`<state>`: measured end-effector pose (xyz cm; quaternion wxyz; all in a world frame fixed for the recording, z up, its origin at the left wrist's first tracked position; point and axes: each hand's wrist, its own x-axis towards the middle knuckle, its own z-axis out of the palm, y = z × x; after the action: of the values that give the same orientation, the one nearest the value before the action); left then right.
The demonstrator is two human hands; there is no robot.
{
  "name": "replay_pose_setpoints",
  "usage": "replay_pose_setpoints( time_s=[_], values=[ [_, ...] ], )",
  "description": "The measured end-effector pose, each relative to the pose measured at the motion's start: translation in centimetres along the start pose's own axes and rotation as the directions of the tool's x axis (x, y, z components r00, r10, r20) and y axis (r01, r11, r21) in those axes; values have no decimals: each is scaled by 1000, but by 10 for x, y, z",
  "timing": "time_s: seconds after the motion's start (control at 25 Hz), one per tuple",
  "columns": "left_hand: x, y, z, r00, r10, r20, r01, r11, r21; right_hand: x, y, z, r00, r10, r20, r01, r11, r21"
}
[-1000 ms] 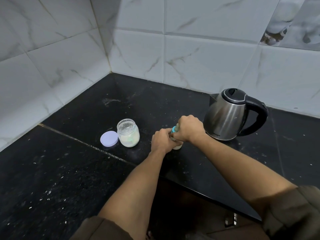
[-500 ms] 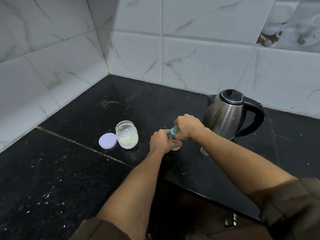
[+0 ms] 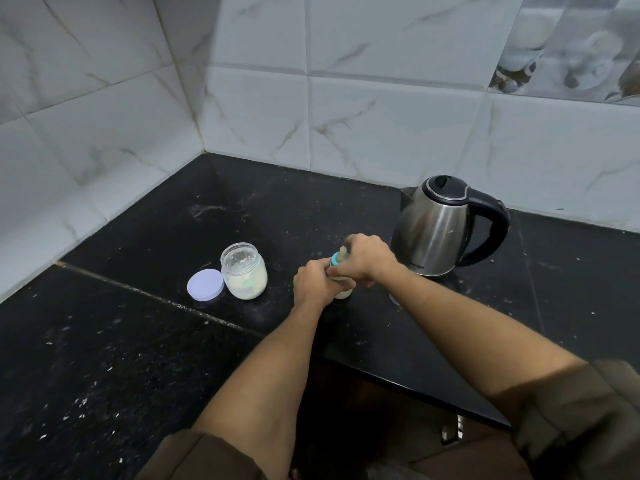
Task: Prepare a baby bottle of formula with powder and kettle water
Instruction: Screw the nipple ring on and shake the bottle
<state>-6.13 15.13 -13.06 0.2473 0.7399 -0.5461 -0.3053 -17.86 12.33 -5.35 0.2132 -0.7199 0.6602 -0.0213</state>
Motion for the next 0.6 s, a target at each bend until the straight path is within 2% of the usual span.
replay_pose_setpoints(
  time_s=[0.08,0.16,0.24,0.32,0.48,0.6],
  values=[
    [-2,4,3,1000,15,3,-14,999,-34,-3,14,-14,999,-9,46,5,995,100],
    [-4,9,7,999,45,-5,-45,998,-48,-5,31,-24,1000,-12,-21,14,993,120],
    [-8,13,13,999,54,3,-54,997,-63,-6,50,-27,993,0,-115,4,1000,28],
    [-10,15,17,999,52,8,-51,996,-78,-10,66,-23,989,13,-146,-29,994,-108],
    [-10,12,17,997,56,45,-52,996,-77,-12,87,-4,998,59,-25,-64,956,-285],
    [-13,10,15,995,71,72,-66,996,-63,-10,99,14,993,101,62,-80,955,-287]
  ],
)
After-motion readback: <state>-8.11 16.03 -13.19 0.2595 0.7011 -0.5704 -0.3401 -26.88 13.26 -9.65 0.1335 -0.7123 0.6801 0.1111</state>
